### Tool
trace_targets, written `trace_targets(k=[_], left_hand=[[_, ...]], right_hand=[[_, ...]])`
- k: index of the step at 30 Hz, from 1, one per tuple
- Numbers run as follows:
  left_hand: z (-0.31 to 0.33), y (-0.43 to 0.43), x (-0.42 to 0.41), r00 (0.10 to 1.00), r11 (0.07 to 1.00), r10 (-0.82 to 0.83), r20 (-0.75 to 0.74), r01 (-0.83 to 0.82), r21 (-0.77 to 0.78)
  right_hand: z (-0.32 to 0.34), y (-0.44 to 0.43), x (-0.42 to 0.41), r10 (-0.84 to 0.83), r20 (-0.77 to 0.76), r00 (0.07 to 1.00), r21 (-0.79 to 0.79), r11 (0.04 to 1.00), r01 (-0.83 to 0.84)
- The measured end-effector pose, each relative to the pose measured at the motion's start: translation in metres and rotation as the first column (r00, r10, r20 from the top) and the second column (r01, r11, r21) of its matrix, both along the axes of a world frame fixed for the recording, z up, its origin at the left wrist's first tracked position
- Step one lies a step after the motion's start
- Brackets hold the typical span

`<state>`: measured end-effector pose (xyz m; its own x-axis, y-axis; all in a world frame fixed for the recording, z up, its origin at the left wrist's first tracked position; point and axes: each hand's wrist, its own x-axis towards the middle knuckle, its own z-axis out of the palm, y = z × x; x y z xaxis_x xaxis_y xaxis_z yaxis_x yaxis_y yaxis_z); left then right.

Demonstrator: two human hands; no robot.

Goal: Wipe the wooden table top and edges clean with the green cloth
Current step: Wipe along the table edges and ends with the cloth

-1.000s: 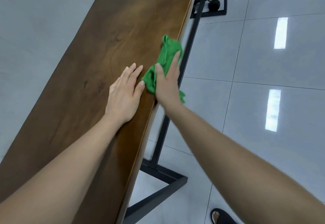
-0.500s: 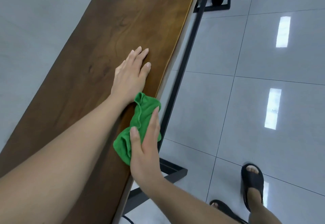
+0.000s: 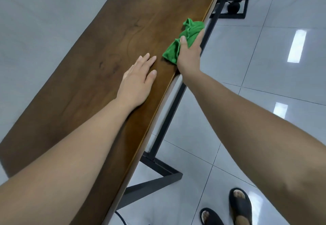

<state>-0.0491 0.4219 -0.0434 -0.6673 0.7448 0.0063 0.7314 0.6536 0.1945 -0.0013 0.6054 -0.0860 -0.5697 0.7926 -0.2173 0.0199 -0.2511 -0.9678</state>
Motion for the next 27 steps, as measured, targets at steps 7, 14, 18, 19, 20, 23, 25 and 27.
trace_targets(k=[7, 14, 18, 19, 20, 23, 25, 27], left_hand=[[0.002, -0.074, 0.044, 0.999, 0.999, 0.049, 0.019, -0.049, -0.004], [0.004, -0.156, 0.089, 0.997, 0.997, 0.070, 0.031, -0.069, -0.013], [0.004, -0.199, 0.116, 0.997, 0.998, 0.070, 0.028, -0.070, -0.010], [0.005, -0.208, 0.121, 0.997, 0.998, 0.069, 0.030, -0.069, -0.008], [0.006, -0.217, 0.126, 0.997, 0.998, 0.068, 0.030, -0.068, -0.005], [0.006, -0.251, 0.140, 0.997, 0.998, 0.063, 0.048, -0.064, 0.008], [0.007, -0.276, 0.147, 0.997, 0.998, 0.057, 0.058, -0.058, 0.019], [0.007, -0.298, 0.152, 0.998, 0.998, 0.051, 0.047, -0.052, 0.020]], right_hand=[[0.001, -0.012, 0.012, 0.041, -0.030, 0.999, -0.039, 0.998, -0.042], [0.000, -0.133, 0.068, 0.080, -0.060, 0.995, -0.062, 0.995, -0.083], [-0.003, -0.234, 0.123, 0.139, -0.084, 0.987, -0.014, 0.990, -0.141], [-0.005, -0.260, 0.138, 0.150, -0.101, 0.984, -0.003, 0.989, -0.151], [-0.006, -0.286, 0.151, 0.157, -0.113, 0.981, 0.001, 0.987, -0.158], [-0.008, -0.364, 0.188, 0.152, -0.119, 0.981, -0.014, 0.988, -0.154], [-0.009, -0.411, 0.208, 0.153, -0.109, 0.982, -0.023, 0.987, -0.156], [-0.010, -0.451, 0.227, 0.159, -0.108, 0.981, -0.028, 0.986, -0.163]])
